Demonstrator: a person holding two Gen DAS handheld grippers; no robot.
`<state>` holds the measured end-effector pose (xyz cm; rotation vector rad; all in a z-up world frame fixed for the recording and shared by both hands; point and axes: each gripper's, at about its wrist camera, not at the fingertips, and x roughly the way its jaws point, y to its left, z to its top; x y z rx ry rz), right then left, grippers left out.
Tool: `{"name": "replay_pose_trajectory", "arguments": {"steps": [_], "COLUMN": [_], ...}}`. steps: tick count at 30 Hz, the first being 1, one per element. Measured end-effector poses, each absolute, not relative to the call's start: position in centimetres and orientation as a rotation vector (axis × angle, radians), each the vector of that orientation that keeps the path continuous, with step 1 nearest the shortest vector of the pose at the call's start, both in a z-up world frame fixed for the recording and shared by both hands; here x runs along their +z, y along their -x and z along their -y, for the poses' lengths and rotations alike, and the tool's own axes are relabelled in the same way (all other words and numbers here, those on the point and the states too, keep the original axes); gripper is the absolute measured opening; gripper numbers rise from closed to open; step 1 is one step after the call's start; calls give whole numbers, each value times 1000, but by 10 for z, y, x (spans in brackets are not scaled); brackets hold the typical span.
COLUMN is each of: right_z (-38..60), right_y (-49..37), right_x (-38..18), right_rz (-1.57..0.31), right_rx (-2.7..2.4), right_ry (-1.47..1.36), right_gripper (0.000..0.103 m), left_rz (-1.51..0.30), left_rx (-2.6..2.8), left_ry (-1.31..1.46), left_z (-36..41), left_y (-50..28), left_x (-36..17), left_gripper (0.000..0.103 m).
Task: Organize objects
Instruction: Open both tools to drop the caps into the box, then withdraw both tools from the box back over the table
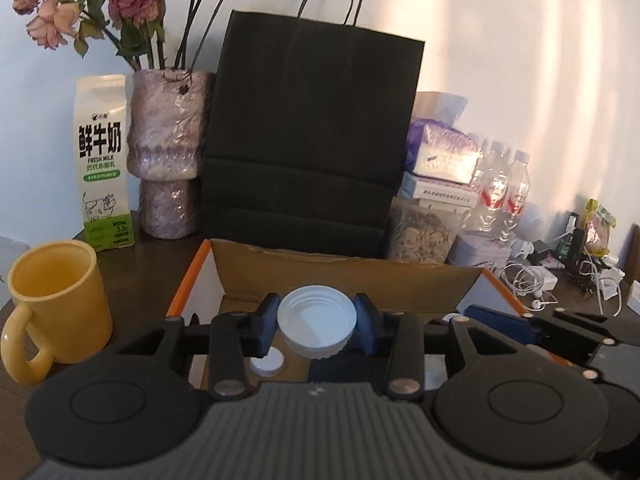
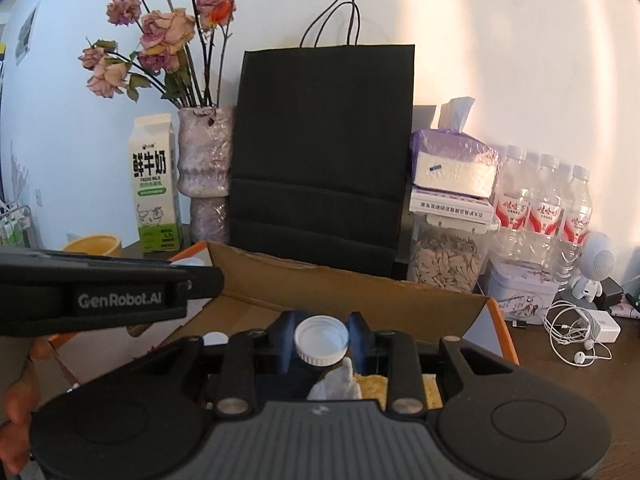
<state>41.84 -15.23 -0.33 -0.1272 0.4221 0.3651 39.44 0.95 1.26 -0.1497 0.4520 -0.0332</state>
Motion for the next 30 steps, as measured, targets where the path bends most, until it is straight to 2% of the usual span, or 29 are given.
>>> {"name": "replay_pose_trajectory", "arguments": {"steps": [1,3,4,5,7,19,30], "right_z": [153,155,156,156,157,161,173], "right_y": [-419,-419,-420,-420,-420,-417,-384], "right_x": [-4,-6,-8,-9,-11,-7,7], "right_rz": [-424,-434,-439,-441,-440,-437,-407], "right_rx": [361,351,344,336,321,318,323], "right_ry": [127,126,126,127,125,96,104], "right_gripper": [28,40,62,85,101,103,103], "left_rz": [-454,-452,-445,-435,-412,-425,-383], "left_rx": [-28,-18,-5,10,44,64,37], "left_ry": [152,164,164,157,138,149,145], "left_z": [-11,-13,-13,-13,-12,-19,-22], "left_y": [-395,-395,-394,-392,-389,-388,-353], "left_x": [12,11,11,11,12,15,33], "left_gripper": [44,70,93,103,103,103,103]}}
